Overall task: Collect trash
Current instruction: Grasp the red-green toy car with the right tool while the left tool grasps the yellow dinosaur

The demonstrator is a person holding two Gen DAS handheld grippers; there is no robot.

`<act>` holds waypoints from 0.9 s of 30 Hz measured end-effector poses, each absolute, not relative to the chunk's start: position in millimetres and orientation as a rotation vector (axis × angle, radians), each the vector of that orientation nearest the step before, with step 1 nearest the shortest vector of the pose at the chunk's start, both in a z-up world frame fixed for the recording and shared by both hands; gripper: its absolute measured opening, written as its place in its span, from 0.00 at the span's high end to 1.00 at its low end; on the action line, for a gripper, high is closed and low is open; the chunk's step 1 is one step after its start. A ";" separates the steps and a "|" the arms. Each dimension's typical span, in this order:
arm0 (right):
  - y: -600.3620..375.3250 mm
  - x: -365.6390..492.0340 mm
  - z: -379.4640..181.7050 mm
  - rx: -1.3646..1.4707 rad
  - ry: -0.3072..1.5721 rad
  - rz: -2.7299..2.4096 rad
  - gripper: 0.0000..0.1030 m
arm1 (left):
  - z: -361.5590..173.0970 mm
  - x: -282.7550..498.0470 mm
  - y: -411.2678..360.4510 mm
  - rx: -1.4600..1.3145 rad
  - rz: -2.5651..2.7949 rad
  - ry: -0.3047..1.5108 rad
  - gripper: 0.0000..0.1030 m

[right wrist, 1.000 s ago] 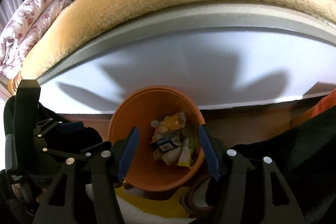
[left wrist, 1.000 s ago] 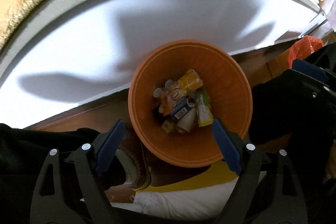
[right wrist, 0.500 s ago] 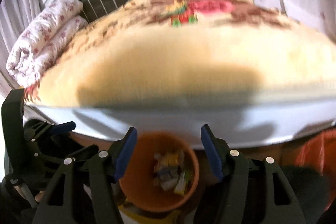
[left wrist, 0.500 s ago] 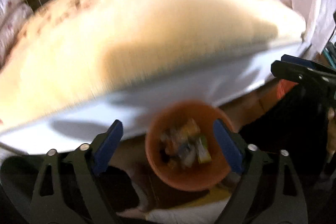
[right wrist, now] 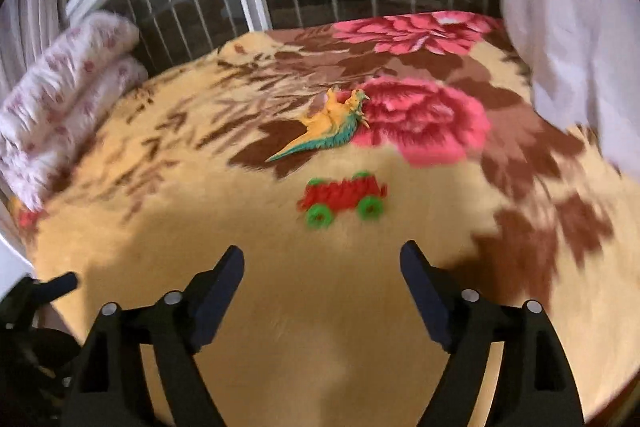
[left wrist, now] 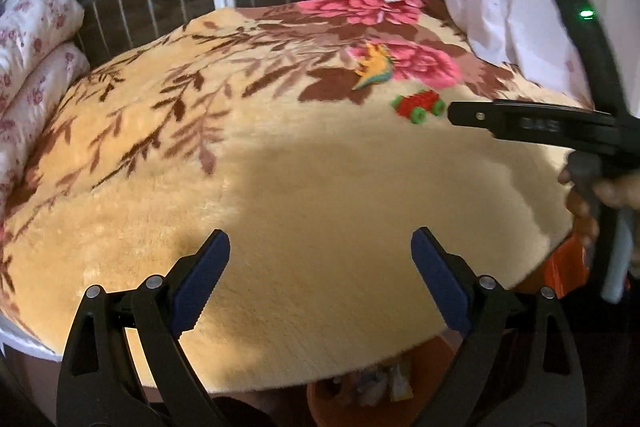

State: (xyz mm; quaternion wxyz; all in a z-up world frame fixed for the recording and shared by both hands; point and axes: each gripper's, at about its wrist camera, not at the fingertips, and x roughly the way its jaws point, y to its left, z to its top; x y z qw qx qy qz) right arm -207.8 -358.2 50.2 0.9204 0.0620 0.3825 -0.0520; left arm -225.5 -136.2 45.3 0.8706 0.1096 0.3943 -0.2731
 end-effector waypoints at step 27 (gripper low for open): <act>-380.1 -160.5 39.0 0.062 0.825 -0.038 0.29 | 37.2 -188.0 -148.3 0.186 -0.557 0.872 0.13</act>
